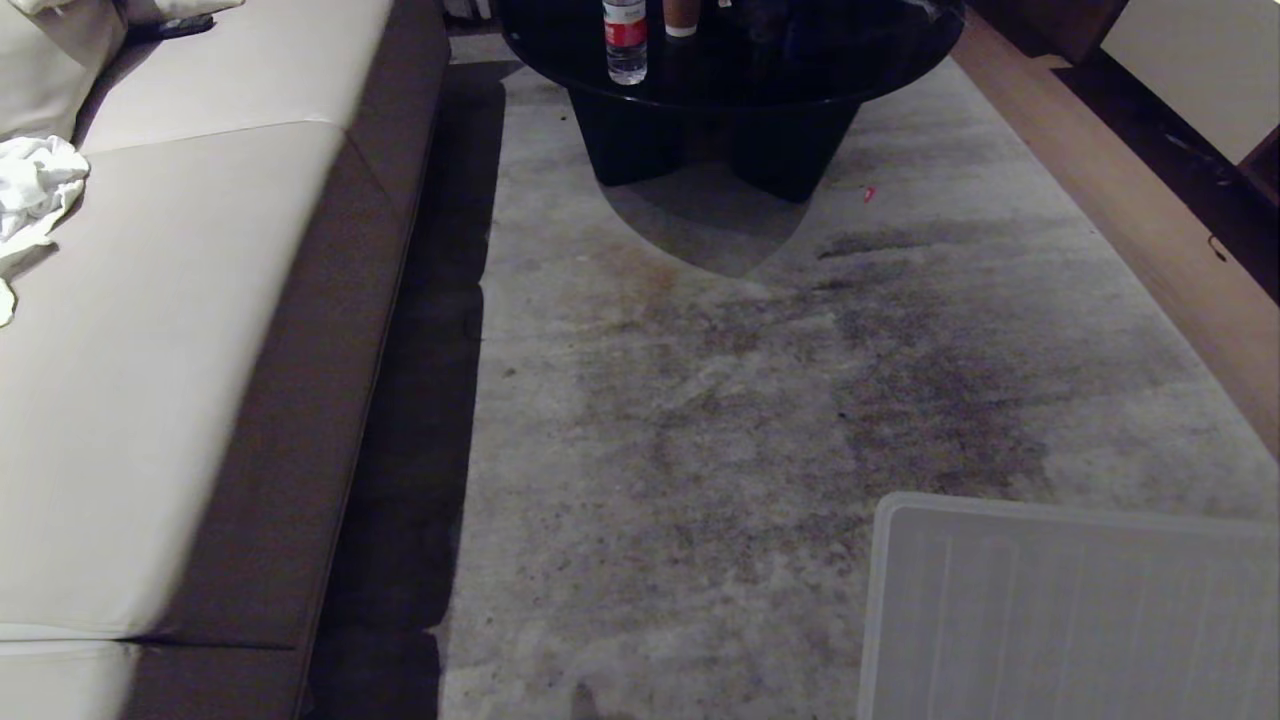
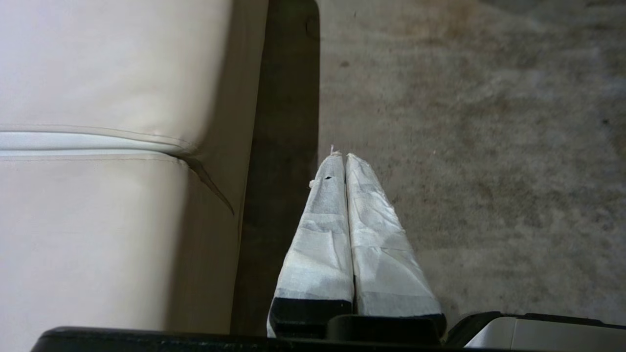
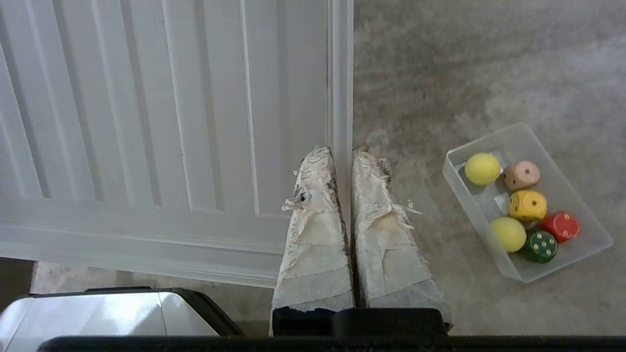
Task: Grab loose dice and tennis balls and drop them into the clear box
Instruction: Close the lid
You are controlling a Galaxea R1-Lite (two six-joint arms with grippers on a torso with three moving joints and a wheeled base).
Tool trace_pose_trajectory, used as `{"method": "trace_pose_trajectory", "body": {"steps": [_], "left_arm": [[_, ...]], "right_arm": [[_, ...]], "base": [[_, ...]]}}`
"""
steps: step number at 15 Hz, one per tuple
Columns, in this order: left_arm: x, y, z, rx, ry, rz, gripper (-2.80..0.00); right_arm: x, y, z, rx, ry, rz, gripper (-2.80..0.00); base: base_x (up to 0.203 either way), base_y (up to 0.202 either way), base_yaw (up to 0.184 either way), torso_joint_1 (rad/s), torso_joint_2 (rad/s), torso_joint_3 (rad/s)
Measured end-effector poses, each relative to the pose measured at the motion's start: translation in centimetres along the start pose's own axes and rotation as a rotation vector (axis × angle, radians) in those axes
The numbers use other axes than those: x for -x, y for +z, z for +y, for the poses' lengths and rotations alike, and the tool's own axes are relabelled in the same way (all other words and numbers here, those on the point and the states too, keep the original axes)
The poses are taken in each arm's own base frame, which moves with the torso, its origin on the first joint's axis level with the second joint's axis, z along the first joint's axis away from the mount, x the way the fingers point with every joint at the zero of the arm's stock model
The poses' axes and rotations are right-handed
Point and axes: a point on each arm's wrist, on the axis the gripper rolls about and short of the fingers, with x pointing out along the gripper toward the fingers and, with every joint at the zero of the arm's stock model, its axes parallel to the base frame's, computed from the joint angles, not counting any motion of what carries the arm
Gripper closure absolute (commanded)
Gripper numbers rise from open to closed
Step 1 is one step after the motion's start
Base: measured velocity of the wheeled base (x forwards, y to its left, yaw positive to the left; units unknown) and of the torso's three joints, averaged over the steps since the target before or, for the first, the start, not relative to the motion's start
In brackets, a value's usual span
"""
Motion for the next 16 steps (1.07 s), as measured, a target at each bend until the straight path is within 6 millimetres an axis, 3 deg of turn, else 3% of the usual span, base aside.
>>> {"method": "trace_pose_trajectory", "body": {"steps": [16], "left_arm": [[0.0,0.0,0.0,0.003,0.0,0.0,0.0]], "right_arm": [[0.0,0.0,0.0,0.0,0.001,0.0,0.0]], "base": [[0.0,0.0,0.0,0.002,0.0,-0.198]]}}
